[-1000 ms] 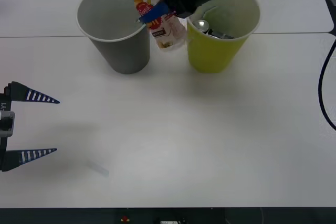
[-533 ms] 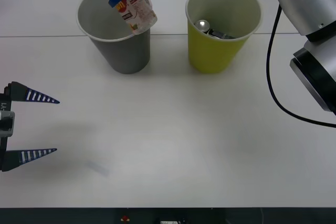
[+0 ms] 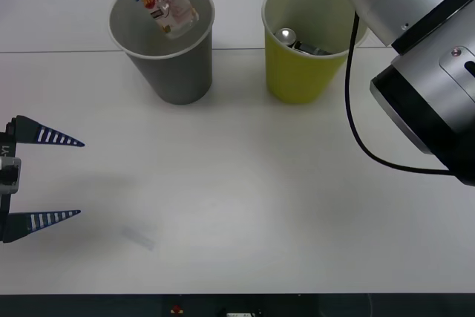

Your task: Put the can into the green bin and the plastic bottle into the gray bin

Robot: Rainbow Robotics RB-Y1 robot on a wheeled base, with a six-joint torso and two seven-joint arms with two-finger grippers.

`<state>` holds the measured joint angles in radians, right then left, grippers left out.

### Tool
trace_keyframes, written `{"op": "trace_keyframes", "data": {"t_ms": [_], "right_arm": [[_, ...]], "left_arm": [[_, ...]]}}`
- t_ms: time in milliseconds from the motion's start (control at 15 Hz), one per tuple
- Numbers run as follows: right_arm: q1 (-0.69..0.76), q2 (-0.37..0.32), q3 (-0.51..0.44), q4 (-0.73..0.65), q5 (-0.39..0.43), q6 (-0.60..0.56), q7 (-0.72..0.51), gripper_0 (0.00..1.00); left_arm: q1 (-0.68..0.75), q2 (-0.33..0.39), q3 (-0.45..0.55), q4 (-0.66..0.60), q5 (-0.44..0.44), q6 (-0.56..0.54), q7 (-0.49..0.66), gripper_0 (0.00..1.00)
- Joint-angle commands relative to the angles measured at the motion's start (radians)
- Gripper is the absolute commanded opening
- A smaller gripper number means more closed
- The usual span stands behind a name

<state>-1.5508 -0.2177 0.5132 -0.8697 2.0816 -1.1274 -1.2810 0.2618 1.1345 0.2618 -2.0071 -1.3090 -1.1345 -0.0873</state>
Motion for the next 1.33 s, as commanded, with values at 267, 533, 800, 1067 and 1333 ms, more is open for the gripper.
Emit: {"op": "trace_keyframes", "data": {"t_ms": [267, 533, 800, 1067, 1333], "right_arm": [[0.001, 0.000, 0.008, 0.001, 0.002, 0.017, 0.008, 1.00], [0.001, -0.012, -0.010, -0.005, -0.020, 0.008, 0.028, 1.00], [0.043, -0.080, -0.088, -0.114, -0.048, -0.138, 0.075, 1.00], [0.164, -0.198, -0.094, -0.319, -0.120, -0.160, 0.075, 1.00], [0.322, -0.325, -0.150, -0.545, -0.179, -0.189, 0.094, 1.00]], "left_arm": [[0.000, 0.000, 0.000, 0.000, 0.000, 0.000, 0.000, 1.00], [0.000, 0.000, 0.000, 0.000, 0.000, 0.000, 0.000, 1.00], [0.000, 0.000, 0.000, 0.000, 0.000, 0.000, 0.000, 1.00], [0.000, 0.000, 0.000, 0.000, 0.000, 0.000, 0.000, 1.00], [0.000, 0.000, 0.000, 0.000, 0.000, 0.000, 0.000, 1.00]]}}
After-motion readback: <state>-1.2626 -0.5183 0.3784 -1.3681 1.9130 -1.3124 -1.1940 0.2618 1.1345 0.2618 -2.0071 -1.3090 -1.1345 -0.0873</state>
